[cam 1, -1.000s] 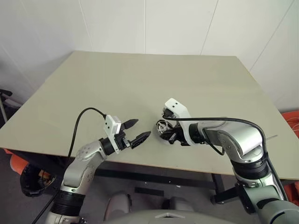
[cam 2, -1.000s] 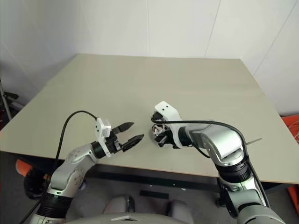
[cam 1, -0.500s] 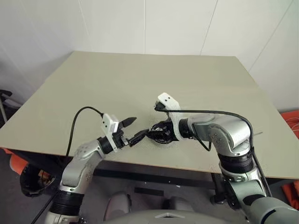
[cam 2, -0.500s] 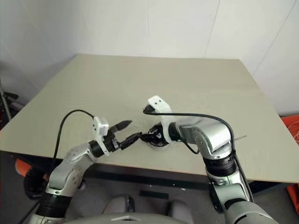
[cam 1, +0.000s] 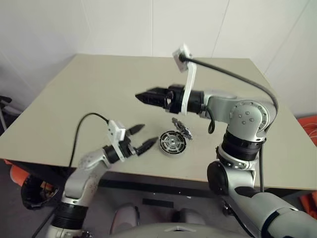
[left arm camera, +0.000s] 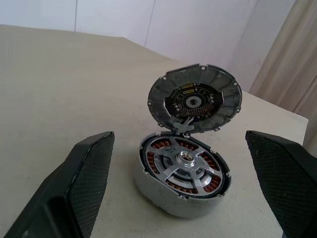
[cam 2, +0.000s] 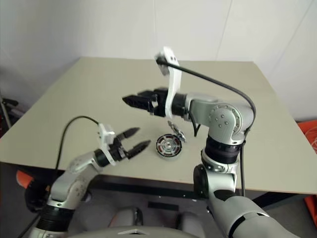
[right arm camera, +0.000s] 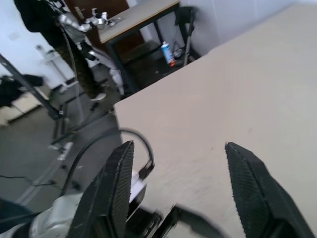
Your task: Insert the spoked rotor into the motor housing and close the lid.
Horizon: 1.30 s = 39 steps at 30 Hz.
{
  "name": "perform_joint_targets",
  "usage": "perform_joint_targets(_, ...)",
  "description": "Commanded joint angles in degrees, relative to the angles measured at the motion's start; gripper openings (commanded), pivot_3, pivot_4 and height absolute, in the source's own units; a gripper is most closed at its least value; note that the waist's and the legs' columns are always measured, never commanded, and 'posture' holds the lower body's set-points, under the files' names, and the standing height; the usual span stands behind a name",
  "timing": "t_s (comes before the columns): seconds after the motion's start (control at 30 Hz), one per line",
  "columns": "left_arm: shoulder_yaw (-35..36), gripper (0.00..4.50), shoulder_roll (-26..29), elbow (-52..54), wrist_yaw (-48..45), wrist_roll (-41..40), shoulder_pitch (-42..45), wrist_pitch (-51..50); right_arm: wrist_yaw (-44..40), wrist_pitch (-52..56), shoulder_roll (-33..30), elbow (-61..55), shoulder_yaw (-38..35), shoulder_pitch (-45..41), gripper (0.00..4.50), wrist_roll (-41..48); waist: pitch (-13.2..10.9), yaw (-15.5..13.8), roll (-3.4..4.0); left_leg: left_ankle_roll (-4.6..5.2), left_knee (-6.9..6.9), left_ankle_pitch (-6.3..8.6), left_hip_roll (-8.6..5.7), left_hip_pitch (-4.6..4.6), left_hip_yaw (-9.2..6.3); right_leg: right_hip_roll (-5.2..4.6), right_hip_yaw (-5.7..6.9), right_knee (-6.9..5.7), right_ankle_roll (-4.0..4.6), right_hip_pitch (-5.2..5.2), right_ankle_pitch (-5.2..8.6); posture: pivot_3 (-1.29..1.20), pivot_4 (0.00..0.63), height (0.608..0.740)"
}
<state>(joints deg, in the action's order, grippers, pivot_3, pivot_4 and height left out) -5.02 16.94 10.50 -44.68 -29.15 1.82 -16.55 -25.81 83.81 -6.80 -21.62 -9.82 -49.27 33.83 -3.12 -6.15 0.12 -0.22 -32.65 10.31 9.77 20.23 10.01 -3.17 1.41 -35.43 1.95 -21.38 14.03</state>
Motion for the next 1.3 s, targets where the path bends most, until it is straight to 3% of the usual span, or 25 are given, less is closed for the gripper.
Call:
perform_joint_targets(0.03, 1.00, 4.50, 0.49, 1.99, 0.08, -0.16, 1.13, 0.41, -0.36, -8.80, -5.59, 0.77, 5.03, 2.82, 1.92, -3.69, -0.06, -0.10, 0.10, 0.00, -0.01, 0.00, -0.08, -0.01, 0.01, -0.06, -0.02, 0.02, -0.01, 0.05, 0.00, 0.00, 0.000, 0.740)
perform_joint_targets(0.23, 1.14, 4.50, 0.64, 2.21, 0.13, -0.25, 1.12, 0.22, -2.19, -25.24, -16.49, 6.39, 14.37, 8.33, 0.05, -13.09, -0.11, 0.32, 0.17, 0.00, -0.07, 0.00, -0.07, -0.06, 0.03, -0.09, -0.06, 0.00, -0.02, 0.06, -0.01, 0.00, 0.000, 0.740)
perform_joint_targets(0.43, 1.22, 4.50, 0.84, 2.46, 0.17, -0.30, 1.20, -0.02, -4.73, -35.61, -22.21, 11.69, 17.45, 11.94, 0.05, -18.75, -0.11, 0.58, 0.17, 0.04, -0.10, 0.01, -0.08, -0.03, 0.05, -0.09, -0.06, 0.00, 0.01, 0.06, -0.02, 0.00, 0.000, 0.740)
perform_joint_targets(0.67, 0.98, 4.50, 0.87, 2.28, 0.22, -0.07, 1.67, -0.27, -14.04, -49.13, -30.41, 16.32, 20.04, 19.38, 0.05, -23.06, -0.13, 0.45, 0.15, 0.19, -0.17, 0.10, -0.09, -0.02, 0.05, -0.10, -0.05, 0.05, 0.20, 0.16, -0.11, 0.00, 0.000, 0.740)
perform_joint_targets(1.3, 0.98, 4.50, 1.34, 1.93, -0.41, -0.34, 1.41, -0.48, -22.05, -50.68, -27.02, 10.55, 15.12, 30.22, 0.05, -14.68, -0.14, 0.64, 0.18, 0.55, -0.40, 0.31, -0.03, -0.06, 0.05, -0.09, -0.04, 0.03, 0.19, 0.24, -0.11, 0.00, 0.000, 0.740)
